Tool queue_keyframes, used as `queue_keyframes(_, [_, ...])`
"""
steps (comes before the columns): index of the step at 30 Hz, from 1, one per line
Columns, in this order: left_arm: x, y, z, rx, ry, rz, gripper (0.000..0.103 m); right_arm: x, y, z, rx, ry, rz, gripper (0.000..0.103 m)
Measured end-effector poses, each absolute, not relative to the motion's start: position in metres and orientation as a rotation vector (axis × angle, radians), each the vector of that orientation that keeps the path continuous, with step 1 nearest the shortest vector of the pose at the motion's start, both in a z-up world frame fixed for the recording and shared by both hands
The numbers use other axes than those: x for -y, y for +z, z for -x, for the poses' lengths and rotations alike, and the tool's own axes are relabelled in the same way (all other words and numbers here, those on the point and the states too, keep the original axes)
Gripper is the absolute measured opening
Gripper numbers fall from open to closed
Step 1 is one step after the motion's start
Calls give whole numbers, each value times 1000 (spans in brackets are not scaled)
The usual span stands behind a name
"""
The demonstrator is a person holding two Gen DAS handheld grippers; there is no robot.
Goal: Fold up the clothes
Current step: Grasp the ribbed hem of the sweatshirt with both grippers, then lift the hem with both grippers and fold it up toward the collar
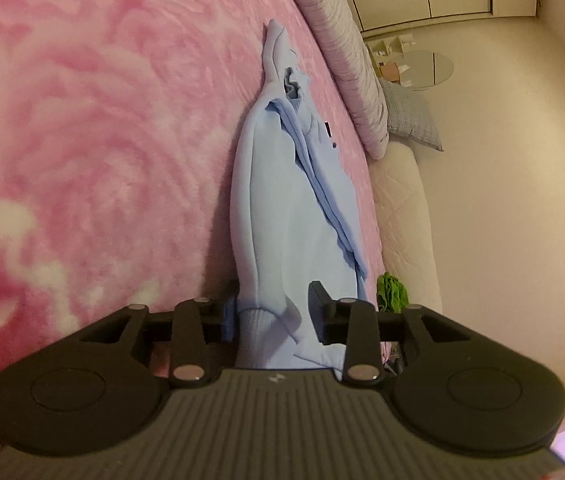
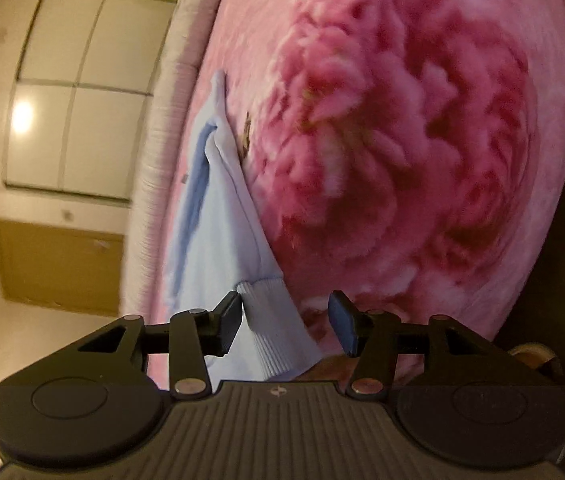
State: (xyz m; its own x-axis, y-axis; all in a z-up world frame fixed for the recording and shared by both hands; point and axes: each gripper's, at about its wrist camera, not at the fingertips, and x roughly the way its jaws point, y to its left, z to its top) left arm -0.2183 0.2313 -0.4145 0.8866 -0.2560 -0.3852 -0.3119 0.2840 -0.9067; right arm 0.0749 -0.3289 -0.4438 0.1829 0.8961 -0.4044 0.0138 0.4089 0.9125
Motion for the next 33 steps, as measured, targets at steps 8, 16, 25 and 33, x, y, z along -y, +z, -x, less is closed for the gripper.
queue_keyframes(8, [-222, -409, 213, -583, 32, 1260, 9, 296, -452, -75, -1257, 885, -979, 15])
queue_keyframes(16, [-202, -367, 236, -553, 47, 1129, 6, 299, -378, -63, -1139, 962, -845, 11])
queue_keyframes(25, [-152, -330, 310, -486, 28, 1103, 5, 333, -315, -24, -1077, 1022, -775, 11])
queue_keyframes(33, [-132, -331, 330, -502, 51, 1207, 6, 368, -311, -3, -1186, 972, -766, 12])
